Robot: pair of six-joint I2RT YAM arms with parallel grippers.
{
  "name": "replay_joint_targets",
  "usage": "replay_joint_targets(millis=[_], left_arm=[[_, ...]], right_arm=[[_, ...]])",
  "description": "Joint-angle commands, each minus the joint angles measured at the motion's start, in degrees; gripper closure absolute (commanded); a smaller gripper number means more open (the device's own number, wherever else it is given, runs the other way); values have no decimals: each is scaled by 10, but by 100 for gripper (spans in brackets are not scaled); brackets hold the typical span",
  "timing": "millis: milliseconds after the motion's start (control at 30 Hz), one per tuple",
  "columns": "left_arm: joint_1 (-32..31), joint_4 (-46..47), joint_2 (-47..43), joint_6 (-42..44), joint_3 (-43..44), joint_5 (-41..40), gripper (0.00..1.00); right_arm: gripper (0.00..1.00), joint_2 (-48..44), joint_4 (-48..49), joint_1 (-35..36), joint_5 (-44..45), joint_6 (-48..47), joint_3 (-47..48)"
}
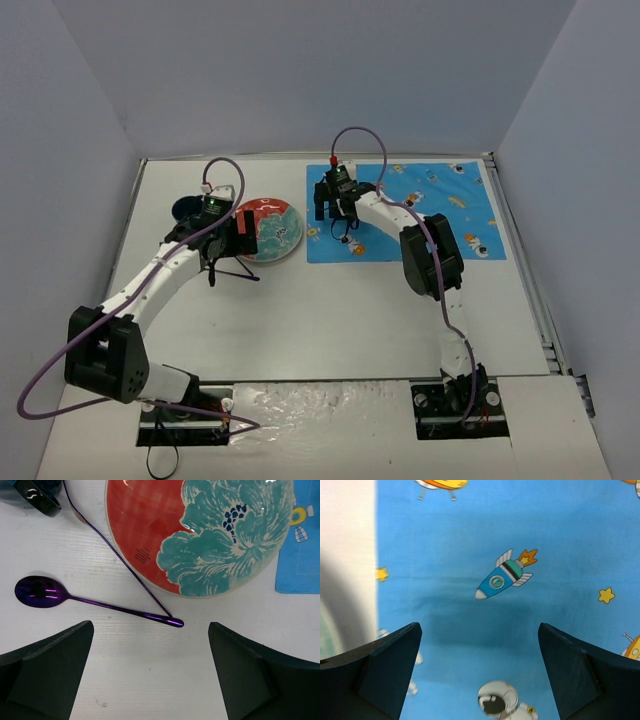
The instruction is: Set the dinner table for one person
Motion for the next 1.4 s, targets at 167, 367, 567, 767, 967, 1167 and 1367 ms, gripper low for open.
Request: replay_joint_targets(millis=[167, 367, 567, 767, 967, 1167, 1367], left_arm=[[5, -76, -68, 7, 101, -30, 3], [5, -102, -100, 33, 94, -76, 3], [6, -102, -153, 35, 42, -92, 3], [6, -73, -195, 38, -35, -117, 3], [6, -39, -204, 44, -79, -136, 3], [6, -28, -203, 44, -80, -141, 3], [6, -26, -204, 47, -81, -145, 3]], right_arm=[[0, -218, 91, 37, -37, 16, -77], [0, -245, 162, 43, -148, 99, -193], [1, -221, 254, 72, -218, 196, -261], [8, -183, 332, 90, -232, 271, -278], [11, -145, 373, 107, -206, 330, -273], [12, -124, 403, 106, -178, 393, -296], [19, -100, 437, 105, -152, 449, -320]])
